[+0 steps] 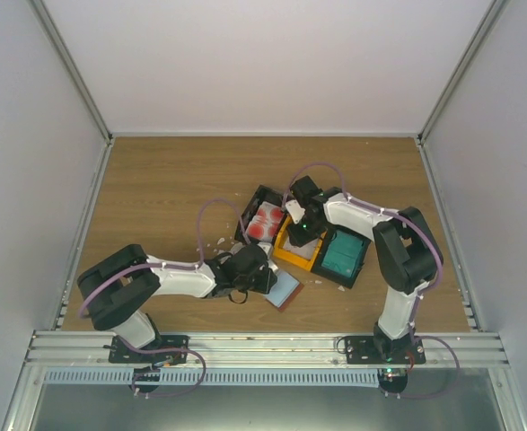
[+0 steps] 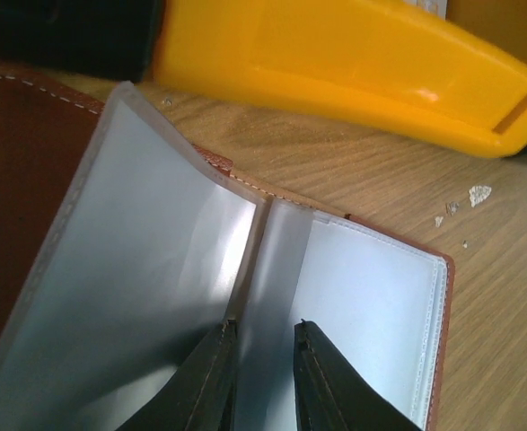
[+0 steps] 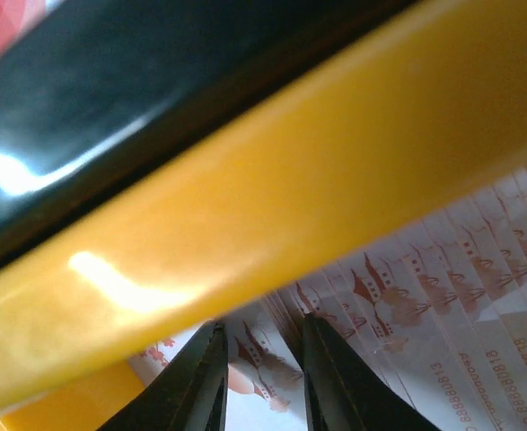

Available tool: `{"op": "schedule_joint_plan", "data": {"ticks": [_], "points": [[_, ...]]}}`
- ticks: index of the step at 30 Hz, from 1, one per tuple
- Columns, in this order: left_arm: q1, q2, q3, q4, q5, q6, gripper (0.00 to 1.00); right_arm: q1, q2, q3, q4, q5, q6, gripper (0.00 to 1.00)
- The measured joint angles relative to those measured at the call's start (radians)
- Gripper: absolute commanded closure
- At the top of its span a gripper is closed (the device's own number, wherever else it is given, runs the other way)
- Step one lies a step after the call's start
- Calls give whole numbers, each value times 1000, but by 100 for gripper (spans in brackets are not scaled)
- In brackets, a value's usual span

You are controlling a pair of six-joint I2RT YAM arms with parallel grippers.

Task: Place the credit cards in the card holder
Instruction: Pick up the credit card from the storage box.

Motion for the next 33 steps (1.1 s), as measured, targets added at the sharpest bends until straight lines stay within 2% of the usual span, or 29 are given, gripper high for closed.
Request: {"op": "schedule_joint_plan", "data": {"ticks": [13, 33], "points": [[12, 66, 80, -23, -13, -14, 80, 2, -62, -19, -19, -98, 0, 81], [25, 68, 84, -26, 5, -14, 81, 64, -137, -60, -37, -169, 19, 73]]}}
